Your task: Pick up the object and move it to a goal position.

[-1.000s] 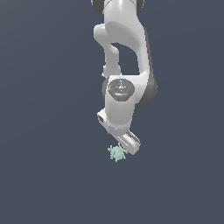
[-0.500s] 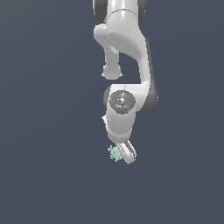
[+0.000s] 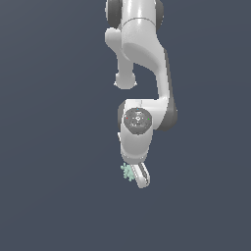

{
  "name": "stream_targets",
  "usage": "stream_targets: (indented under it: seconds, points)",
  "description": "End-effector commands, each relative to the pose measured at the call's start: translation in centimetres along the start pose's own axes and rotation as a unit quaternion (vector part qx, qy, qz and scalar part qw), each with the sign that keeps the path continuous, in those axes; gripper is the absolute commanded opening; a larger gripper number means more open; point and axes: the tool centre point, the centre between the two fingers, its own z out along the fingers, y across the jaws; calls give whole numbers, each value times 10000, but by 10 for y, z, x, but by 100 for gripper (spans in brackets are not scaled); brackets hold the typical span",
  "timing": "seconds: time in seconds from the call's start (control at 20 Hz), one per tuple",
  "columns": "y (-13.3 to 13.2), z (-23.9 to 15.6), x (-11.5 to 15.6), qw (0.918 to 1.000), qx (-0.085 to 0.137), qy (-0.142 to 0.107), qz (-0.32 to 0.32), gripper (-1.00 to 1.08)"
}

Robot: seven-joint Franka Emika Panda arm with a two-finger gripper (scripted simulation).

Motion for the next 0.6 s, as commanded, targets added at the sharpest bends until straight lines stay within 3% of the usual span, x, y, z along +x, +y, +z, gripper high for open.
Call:
stream_targets:
  seconds: [0.0, 0.55]
  points:
    - [-1, 1, 0, 10000, -1, 0, 73, 100]
    - [0, 27, 0, 10000, -2, -1, 77, 100]
